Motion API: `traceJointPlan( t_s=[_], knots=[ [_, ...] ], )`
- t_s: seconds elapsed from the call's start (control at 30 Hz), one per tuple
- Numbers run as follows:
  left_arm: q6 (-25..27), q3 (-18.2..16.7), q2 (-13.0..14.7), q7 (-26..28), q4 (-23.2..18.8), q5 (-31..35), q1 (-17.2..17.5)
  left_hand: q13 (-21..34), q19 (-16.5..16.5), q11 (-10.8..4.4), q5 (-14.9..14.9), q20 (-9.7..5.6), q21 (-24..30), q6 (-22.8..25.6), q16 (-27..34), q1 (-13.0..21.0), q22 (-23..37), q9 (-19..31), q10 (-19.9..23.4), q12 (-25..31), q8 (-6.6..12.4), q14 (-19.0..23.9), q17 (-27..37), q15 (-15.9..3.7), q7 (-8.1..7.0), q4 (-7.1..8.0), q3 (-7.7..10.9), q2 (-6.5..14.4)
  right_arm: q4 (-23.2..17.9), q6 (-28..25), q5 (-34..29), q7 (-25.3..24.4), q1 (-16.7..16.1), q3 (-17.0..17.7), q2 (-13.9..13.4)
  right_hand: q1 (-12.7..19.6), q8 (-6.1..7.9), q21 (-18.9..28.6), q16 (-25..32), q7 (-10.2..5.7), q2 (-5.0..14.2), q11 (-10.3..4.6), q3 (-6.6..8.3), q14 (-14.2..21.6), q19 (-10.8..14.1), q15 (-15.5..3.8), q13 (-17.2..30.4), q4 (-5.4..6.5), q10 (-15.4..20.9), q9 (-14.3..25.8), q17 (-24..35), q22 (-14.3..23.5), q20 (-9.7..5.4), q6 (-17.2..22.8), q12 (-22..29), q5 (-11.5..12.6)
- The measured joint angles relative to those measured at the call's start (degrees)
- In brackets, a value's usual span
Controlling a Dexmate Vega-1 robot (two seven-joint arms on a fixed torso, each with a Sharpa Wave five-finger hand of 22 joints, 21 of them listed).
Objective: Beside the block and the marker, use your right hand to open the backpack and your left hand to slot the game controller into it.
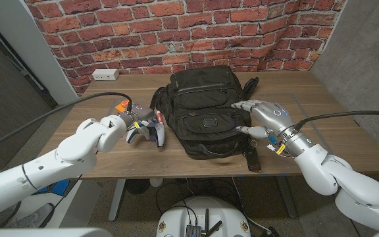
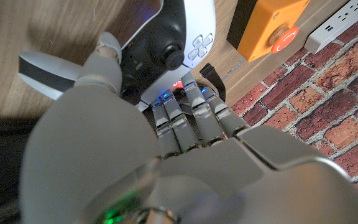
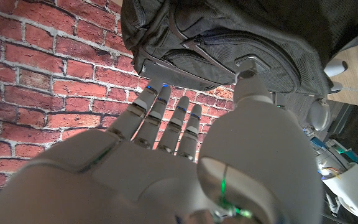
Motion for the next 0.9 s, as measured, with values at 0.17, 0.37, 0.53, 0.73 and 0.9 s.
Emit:
traceJointPlan(
  t_s=[0.17,0.37,0.53,0.73,0.9],
  knots=[
    [-0.3,0.0,0.0,0.3,0.5,-0.3,-0.3,0.0,0.0,-0.01,0.0,0.00,0.0,0.0,0.0,0.0,0.0,0.0,0.0,0.0,-0.05,0.0,0.0,-0.02,0.00,-0.25,0.25,0.0,-0.3,-0.6,-1.7,0.5,-0.4,-0.3,0.2,-0.2,0.00,-0.2,-0.2,0.28,-0.22,-0.06,-0.09,-0.6,-0.4,0.02,0.0,-0.09,-1.1,0.0,0.1,0.0,0.41,-1.8,0.0,-0.3],
    [-0.6,0.2,0.0,0.6,0.9,-0.6,-0.5,0.0,0.0,-0.01,0.0,0.00,0.0,0.0,0.0,0.0,0.0,0.0,0.0,-0.2,-0.09,0.1,0.0,-0.14,0.00,-0.24,0.24,0.0,-0.4,-1.3,-4.1,0.8,-0.5,-1.4,0.5,-0.2,0.00,-0.2,-0.2,0.23,-0.21,-0.06,-0.09,-0.6,-0.5,0.02,0.1,-0.09,-1.1,0.0,0.1,0.0,0.52,-2.6,0.3,-0.3],
    [-0.9,0.4,0.0,0.8,1.1,-0.8,-0.7,0.0,0.0,-0.01,-0.1,0.00,0.0,0.0,0.1,0.0,0.0,0.0,0.0,-0.3,-0.29,0.1,0.0,-0.14,0.00,-0.24,0.24,0.0,-0.4,-2.0,-6.1,0.8,-0.3,-2.5,0.7,-0.2,0.00,-0.2,-0.2,0.32,-0.21,-0.06,-0.28,-0.6,-0.5,0.02,0.3,-0.28,-1.1,0.0,0.1,0.0,0.52,-2.6,0.3,-0.3],
    [-1.0,0.4,0.1,1.0,1.1,-1.1,-0.8,0.0,0.0,-0.02,0.0,0.00,0.0,0.0,0.1,0.0,0.0,0.0,0.0,0.0,-0.05,0.4,0.0,0.06,-0.01,-0.24,0.24,0.0,-0.1,-3.1,-8.9,0.6,0.1,-4.0,0.7,0.0,0.01,-0.2,-0.2,0.23,-0.46,0.16,-0.28,-0.6,-0.5,0.01,0.3,-0.28,-1.3,0.0,0.1,0.0,0.52,-3.2,0.3,-0.4],
    [-1.1,0.5,0.2,1.1,1.2,-1.2,-1.0,0.0,0.0,-0.03,0.1,0.00,0.0,0.0,0.1,0.0,0.0,0.0,0.0,0.1,0.02,0.5,0.0,-0.05,-0.01,-0.24,0.24,0.0,0.0,-4.3,-11.4,0.9,0.5,-5.4,0.6,0.1,0.01,-0.2,-0.2,0.61,-0.51,0.16,-0.28,-0.9,-0.7,-0.24,0.3,-0.28,-2.0,0.0,0.1,0.0,0.31,-3.9,0.3,-0.7]
  ],
)
